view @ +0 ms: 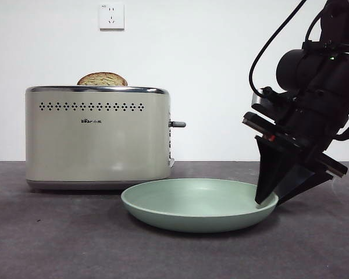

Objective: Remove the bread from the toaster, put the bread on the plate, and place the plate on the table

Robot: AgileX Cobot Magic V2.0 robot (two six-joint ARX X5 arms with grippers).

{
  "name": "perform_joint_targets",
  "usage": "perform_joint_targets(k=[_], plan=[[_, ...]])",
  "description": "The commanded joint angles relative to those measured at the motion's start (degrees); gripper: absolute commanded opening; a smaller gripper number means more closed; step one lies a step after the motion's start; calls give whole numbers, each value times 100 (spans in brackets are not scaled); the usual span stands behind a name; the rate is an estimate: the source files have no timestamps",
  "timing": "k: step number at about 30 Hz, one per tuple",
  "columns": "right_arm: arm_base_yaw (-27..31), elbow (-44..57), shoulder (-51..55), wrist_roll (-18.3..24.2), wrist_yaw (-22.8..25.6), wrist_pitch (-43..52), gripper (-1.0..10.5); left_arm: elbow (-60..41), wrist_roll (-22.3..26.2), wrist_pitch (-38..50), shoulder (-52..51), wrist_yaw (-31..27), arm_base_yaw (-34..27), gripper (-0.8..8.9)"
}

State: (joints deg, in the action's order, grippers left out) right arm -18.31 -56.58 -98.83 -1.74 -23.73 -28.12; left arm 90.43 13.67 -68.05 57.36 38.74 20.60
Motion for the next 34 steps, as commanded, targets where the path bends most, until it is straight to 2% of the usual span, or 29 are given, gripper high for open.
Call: perform_joint_targets(k=[1,4,10,16,19,27,34], plan=[[-13,11,-131,-37,17,87,-17,13,-20,24,9,31,15,-7],[-13,11,-136,-52,164,175,-18,13,-39,17,15,31,15,-7],[-13,11,70,-173,116,133,-18,13,-46,7,74,31,15,-7],[-105,9,1115,-358,109,-133,-18,13,-48,42,221,35,24,-7],[-170,9,1762,-470,-68,-262,-18,13,-63,116,402,50,101,-7],[-476,9,2833,-861,-184,-533,-18,13,-223,592,1211,72,570,-7],[-737,9,3003,-988,-142,-546,-18,13,-409,992,2465,26,1141,-8]])
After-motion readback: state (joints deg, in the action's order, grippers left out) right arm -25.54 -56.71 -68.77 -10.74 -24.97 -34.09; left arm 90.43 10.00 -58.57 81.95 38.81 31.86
